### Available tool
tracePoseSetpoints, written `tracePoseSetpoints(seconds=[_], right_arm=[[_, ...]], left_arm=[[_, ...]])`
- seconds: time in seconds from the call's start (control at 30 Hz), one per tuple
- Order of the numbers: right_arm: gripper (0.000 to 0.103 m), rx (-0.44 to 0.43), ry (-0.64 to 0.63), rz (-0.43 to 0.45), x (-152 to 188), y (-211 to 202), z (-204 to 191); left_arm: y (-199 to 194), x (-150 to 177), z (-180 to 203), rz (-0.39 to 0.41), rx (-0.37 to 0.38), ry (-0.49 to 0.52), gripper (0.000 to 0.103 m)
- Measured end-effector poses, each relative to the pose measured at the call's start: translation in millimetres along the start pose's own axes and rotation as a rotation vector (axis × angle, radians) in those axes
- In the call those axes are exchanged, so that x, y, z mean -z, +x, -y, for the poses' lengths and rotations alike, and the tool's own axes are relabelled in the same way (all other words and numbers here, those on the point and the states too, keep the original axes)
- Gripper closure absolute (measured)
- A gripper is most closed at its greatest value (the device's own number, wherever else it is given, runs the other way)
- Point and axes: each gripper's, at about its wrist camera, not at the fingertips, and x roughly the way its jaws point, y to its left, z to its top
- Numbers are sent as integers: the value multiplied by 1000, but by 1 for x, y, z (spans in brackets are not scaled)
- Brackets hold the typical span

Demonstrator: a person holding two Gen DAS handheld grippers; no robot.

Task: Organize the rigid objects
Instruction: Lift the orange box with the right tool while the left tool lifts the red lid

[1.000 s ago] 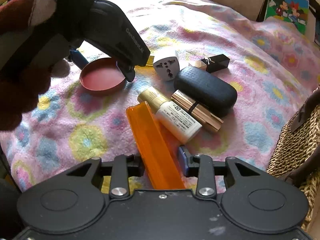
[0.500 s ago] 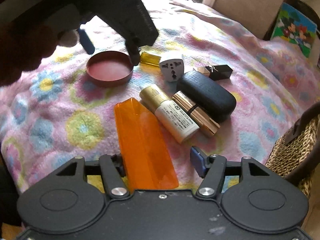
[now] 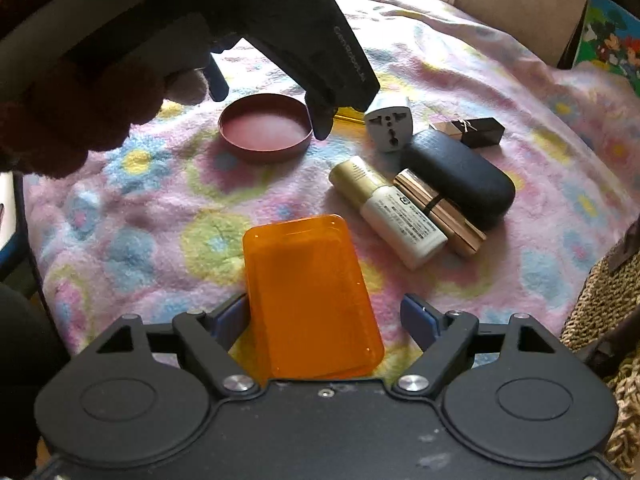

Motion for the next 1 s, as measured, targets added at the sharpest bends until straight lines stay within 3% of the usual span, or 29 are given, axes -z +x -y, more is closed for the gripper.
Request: tracePoseSetpoints(seconds=[0.1,0.2,0.23,0.27,0.33,0.47,0.73,1.0], right_arm=[[24,3,-8,2,-1,1,-2],[36,-18,-7,7,-1,1,-1],[41,-22,-7,9,-1,0,-1],[41,-20,-4,9,-2,0,-2],[42,-17,11,10,-2,-1,-1],[42,-15,42,29,-6,-9,-1],[42,-38,138,138,-12,-64,8],[42,-51,319,292,-9,-136,57]], left_arm=[[7,1,1,-17,-3,-1,12],[16,5,7,-43,13,0,10],[17,5,9,-37,6,5,12],[15,6,10,-32,19,6,22],[11,6,8,-28,54,-9,32],[7,8,3,-7,58,-30,32],[-45,5,-1,136,96,-48,32],[-96,14,9,252,94,-14,32]])
